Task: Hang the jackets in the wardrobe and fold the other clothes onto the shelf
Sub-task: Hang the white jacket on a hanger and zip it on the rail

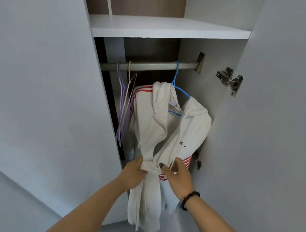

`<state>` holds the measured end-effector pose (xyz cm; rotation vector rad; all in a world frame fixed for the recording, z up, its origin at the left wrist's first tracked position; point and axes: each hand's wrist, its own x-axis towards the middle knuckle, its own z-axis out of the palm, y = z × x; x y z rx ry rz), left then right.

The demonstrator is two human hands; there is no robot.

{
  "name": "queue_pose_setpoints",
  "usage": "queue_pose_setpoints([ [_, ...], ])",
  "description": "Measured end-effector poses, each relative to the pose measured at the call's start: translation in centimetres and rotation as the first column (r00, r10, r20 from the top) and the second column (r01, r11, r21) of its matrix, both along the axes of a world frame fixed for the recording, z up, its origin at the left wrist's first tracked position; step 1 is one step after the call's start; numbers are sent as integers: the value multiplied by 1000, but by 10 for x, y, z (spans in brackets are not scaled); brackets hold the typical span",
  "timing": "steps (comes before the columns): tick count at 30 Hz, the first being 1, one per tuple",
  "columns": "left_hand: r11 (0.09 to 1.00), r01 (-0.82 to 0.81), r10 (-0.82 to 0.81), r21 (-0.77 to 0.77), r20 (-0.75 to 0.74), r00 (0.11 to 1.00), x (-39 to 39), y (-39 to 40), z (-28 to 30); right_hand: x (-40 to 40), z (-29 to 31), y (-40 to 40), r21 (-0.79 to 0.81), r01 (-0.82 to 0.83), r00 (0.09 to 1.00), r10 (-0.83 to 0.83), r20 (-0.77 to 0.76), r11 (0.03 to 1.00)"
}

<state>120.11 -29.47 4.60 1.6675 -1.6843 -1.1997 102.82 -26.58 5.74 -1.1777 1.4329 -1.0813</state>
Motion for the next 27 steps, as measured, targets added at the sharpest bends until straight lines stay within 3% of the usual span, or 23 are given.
queue_pose_setpoints([
  [5,999,-20,26,38,-159,987,-12,20,41,15,-26,50,87,-136,991,136,11,987],
  [7,997,-20,36,70,-239,970,-18,29,52,31,-27,59,73,-159,983,165,-82,985],
  [10,986,-20,75,167,-330,941,-23,37,60,57,-30,59,109,-68,993,79,-92,992],
  [14,984,31,40,178,-385,922,-15,32,68,66,-29,50,19,80,989,-77,-130,997],
  [17,986,65,11,155,-447,895,3,29,68,65,-22,45,-16,82,996,-82,-32,997],
  [20,973,145,-13,178,-589,808,29,34,49,65,-12,46,23,59,997,-60,49,998],
  [23,948,-30,236,318,-635,736,50,48,12,61,-6,49,117,110,979,-128,157,987],
  [25,862,-157,442,481,-564,697,60,61,-25,60,-1,51,181,141,953,-183,242,973],
  [27,779,-158,515,607,-476,713,65,74,-57,61,2,52,213,163,924,-225,308,963],
])
